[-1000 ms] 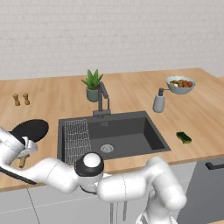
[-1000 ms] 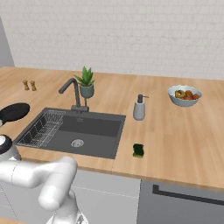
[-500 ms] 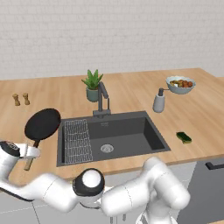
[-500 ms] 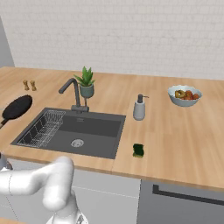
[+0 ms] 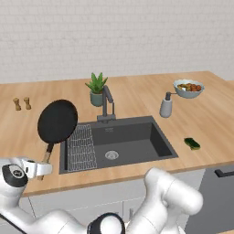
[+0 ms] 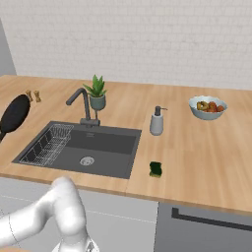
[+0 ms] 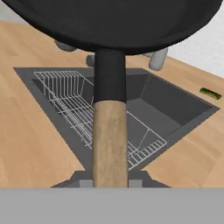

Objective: Pick the pan and sponge and place them into the sink. Then turn on the water.

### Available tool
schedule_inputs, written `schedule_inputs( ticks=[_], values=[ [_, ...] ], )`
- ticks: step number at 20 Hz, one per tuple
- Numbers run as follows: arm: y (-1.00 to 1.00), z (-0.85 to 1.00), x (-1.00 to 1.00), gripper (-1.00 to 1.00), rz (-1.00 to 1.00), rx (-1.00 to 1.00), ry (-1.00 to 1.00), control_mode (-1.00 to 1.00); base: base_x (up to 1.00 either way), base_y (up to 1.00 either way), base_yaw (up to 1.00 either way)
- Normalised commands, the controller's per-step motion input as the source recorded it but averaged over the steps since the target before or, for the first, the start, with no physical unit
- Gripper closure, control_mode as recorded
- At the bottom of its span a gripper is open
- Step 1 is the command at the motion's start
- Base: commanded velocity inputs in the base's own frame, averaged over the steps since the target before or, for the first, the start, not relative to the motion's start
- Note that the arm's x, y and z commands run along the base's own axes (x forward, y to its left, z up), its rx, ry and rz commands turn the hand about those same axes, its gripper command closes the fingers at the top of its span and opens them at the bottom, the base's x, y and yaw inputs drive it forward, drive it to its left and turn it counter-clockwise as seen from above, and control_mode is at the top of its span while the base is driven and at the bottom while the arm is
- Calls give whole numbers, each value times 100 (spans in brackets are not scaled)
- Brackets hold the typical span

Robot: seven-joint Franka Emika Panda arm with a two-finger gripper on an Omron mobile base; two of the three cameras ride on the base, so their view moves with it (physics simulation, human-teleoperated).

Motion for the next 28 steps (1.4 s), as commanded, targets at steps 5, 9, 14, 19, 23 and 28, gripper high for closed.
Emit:
schedule_inputs(
  ticks=[5, 9, 14, 19, 23, 28],
  values=[
    [-97, 90, -93, 100, 1, 12, -27, -100, 0, 0, 0],
    [-100, 90, -83, 100, 7, 26, -8, -100, 0, 0, 0],
    [-100, 94, -67, 100, 6, 28, 0, -100, 0, 0, 0],
    [-98, 94, -62, 100, 2, 21, 9, -100, 0, 0, 0],
    [-96, 75, -60, 100, 1, 15, 16, -100, 0, 0, 0],
    [-98, 34, -36, 100, 6, 9, 24, -100, 0, 0, 0]
  ],
)
